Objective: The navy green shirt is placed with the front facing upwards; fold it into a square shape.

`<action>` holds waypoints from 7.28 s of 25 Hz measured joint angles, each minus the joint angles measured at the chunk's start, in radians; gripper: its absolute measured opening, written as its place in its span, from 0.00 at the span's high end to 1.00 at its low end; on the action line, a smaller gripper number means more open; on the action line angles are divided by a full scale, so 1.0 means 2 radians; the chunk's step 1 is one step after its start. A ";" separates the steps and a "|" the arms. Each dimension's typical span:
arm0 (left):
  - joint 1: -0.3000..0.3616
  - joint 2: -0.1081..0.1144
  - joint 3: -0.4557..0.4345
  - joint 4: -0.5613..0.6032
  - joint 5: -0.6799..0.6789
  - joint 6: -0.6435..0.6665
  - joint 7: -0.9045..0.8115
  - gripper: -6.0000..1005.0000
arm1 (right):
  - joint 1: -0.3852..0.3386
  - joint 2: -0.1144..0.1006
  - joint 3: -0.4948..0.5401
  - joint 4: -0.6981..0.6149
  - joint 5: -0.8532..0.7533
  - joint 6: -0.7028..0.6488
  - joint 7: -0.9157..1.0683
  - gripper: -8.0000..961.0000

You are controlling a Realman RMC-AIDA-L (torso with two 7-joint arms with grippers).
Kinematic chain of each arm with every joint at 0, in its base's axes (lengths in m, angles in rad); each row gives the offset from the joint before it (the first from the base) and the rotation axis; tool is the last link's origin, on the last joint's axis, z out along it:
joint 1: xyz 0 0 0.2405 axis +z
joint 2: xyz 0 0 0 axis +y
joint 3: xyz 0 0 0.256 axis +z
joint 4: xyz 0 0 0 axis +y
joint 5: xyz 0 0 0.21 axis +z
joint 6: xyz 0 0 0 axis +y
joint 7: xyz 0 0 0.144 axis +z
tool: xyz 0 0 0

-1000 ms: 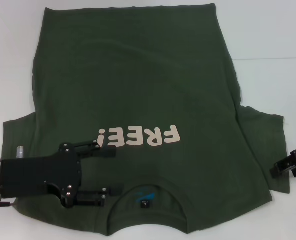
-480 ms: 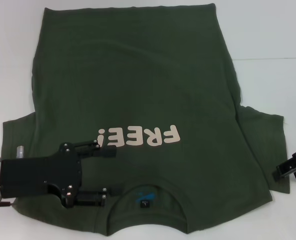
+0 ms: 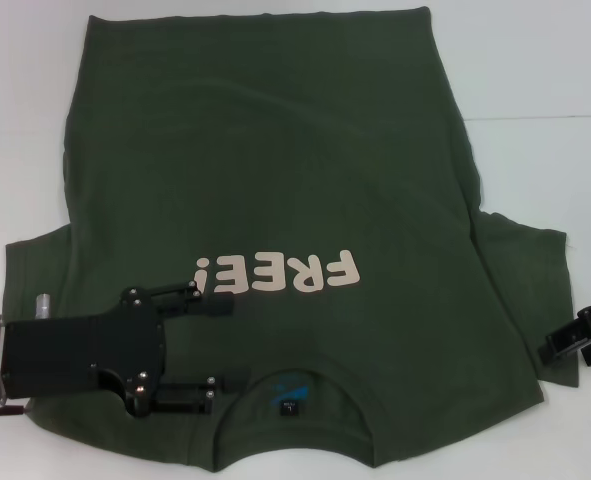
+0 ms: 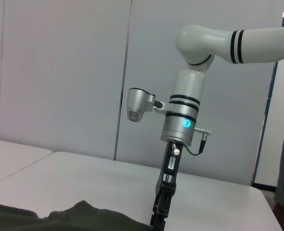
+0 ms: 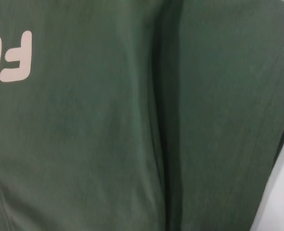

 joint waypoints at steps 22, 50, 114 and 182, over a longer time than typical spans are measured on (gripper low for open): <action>0.001 0.000 0.000 0.000 0.001 -0.003 0.004 0.18 | 0.007 0.003 0.004 0.018 0.002 0.013 0.001 0.24; 0.006 0.000 -0.004 0.000 0.001 -0.008 0.004 0.18 | 0.016 0.008 0.001 0.007 0.002 0.021 0.004 0.73; 0.005 -0.001 -0.004 -0.001 0.001 -0.014 0.006 0.18 | 0.025 0.012 -0.010 -0.013 -0.039 -0.002 0.014 0.23; 0.010 -0.002 -0.005 -0.008 0.001 -0.027 0.012 0.18 | 0.032 0.017 -0.017 0.001 -0.033 0.026 0.016 0.75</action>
